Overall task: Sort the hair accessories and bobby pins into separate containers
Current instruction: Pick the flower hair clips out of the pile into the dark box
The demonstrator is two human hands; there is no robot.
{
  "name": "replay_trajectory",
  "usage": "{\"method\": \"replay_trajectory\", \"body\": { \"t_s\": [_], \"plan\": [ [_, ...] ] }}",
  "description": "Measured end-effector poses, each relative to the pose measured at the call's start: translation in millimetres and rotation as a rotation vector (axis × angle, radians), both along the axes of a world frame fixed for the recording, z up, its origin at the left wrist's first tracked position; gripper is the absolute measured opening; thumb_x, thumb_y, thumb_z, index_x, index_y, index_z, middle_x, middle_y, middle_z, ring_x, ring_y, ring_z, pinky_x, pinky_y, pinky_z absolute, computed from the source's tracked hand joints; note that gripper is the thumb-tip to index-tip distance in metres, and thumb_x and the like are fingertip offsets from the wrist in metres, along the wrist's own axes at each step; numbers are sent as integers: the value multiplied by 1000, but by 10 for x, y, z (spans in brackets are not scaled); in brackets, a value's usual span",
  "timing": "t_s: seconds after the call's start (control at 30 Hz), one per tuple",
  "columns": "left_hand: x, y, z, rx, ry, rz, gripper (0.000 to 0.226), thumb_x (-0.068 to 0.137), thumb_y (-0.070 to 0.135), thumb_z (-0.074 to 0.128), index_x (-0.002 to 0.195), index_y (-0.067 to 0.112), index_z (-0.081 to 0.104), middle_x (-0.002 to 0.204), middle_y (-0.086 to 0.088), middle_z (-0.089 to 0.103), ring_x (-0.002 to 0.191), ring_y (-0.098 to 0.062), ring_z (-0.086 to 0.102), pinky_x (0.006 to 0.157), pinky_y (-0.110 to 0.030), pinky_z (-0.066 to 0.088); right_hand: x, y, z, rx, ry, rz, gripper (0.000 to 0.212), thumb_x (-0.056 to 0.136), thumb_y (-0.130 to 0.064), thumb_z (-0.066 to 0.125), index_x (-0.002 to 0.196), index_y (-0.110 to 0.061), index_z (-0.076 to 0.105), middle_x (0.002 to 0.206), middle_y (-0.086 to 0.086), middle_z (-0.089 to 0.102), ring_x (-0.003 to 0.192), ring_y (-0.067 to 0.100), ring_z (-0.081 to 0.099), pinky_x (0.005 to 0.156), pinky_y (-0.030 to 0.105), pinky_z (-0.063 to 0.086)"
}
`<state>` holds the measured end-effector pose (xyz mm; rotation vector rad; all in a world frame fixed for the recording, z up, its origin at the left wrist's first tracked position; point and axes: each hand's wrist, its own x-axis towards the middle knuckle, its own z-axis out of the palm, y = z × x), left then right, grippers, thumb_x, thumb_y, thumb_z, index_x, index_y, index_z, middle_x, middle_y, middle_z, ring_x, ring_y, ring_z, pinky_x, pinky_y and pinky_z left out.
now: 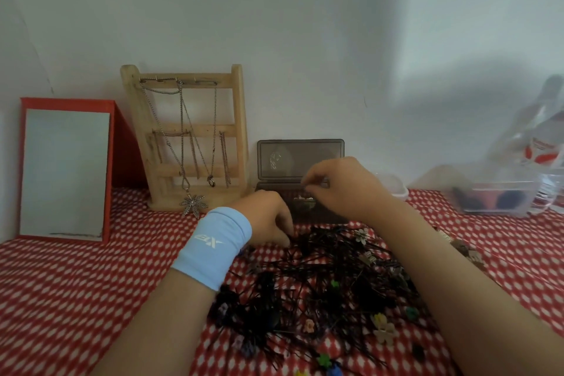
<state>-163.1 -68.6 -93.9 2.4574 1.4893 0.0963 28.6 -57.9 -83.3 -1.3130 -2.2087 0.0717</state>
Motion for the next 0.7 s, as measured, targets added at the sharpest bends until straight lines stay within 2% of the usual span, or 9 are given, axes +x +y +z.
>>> {"method": "replay_trajectory", "body": {
  "t_s": [0.1,0.23,0.33,0.47,0.6,0.7],
  "plan": [
    [-78,-20,86,51,-86,44,17,82,34,76,97,26,74,85,20,62,79,0,58,67,-18,46,-122,-72,-16,-115,-174,93,19,92,-20,66,102,-30,80,99,-14,75,85,3,62,83,25,53],
    [-190,30,114,50,-223,103,13,80,31,79,89,26,72,87,10,68,83,-10,66,79,-31,56,-227,-30,-174,-188,-345,117,27,94,-16,60,110,-32,76,105,-10,74,93,13,66,86,38,58],
    [-246,23,113,-16,-248,93,10,83,27,77,92,26,74,81,10,73,74,-7,69,84,-34,57,-260,-28,-215,-199,-324,124,31,94,-14,58,115,-31,74,110,-8,73,98,16,66,89,38,56],
    [-331,-37,188,-126,-259,75,13,88,21,72,100,22,74,71,11,73,71,-7,72,76,-27,57,-264,-92,-147,-411,-324,165,27,92,-18,63,111,-31,77,114,-14,72,99,6,63,95,26,51],
    [-466,-49,272,-119,-278,99,17,88,22,72,105,25,73,83,9,76,73,-6,72,81,-23,54,-246,-130,-113,-509,-364,167,22,93,-22,64,108,-28,79,112,-15,73,101,5,64,97,24,48],
    [-523,-43,279,-48,-276,114,16,92,26,67,106,29,74,97,13,74,83,-4,70,85,-22,50,-329,-103,-106,-409,-319,116,27,94,-18,59,107,-29,79,114,-13,73,101,8,65,96,28,51]
  ]
}}
